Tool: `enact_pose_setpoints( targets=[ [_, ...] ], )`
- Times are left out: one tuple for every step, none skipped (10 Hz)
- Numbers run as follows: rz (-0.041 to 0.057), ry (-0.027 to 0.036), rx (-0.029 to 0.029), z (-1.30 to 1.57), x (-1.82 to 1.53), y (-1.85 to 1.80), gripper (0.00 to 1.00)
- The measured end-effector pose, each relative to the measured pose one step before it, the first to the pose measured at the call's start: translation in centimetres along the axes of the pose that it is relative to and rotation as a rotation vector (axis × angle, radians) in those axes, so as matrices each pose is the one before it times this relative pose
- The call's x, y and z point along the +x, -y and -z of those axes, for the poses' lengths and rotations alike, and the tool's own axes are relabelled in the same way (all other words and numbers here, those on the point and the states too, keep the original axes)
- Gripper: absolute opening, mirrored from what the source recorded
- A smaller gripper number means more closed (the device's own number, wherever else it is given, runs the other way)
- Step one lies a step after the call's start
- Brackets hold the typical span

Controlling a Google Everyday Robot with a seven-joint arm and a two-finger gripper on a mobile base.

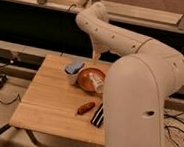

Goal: Move the arm in a circular motion

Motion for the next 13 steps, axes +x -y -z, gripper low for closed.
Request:
enact_pose_setpoints(
  targets=[
    [0.06703, 0.00921, -0.03336, 2.176, 1.104, -3.423, 0.80],
    [0.03848, 0.00285, -0.01679, 1.194, 1.326, -2.185, 0.80],
    [0.02889, 0.00423, -0.01404, 1.035, 1.861, -1.957, 0.80],
    [0.01532, -0.00037, -0.01278, 0.455, 2.401, -1.445, 0.80],
    [0.00046, 0.00038, -0.00826, 0.041, 1.481, -0.534, 0.80],
    [-0.02223, -0.00513, 0.00119, -0.554, 2.137, 0.504, 0.80],
    [-0.03954, -0.00827, 0.01435, -0.838, 1.669, 1.522, 0.80],
    [-0.05407, -0.00879, 0.02257, -0.995, 1.097, 2.159, 0.80],
    [-0.07365, -0.01168, 0.03280, -1.308, 0.689, 3.018, 0.80],
    [-0.07467, -0.01005, 0.03297, -1.290, 0.004, 3.047, 0.80],
    [-0.07212, -0.00951, 0.04394, -1.262, -0.860, 3.075, 0.80],
    [-0.04172, -0.00413, 0.03186, -0.675, -1.398, 1.578, 0.80],
    [-0.03038, -0.00342, 0.02880, -0.435, -1.858, 0.849, 0.80]
  ],
)
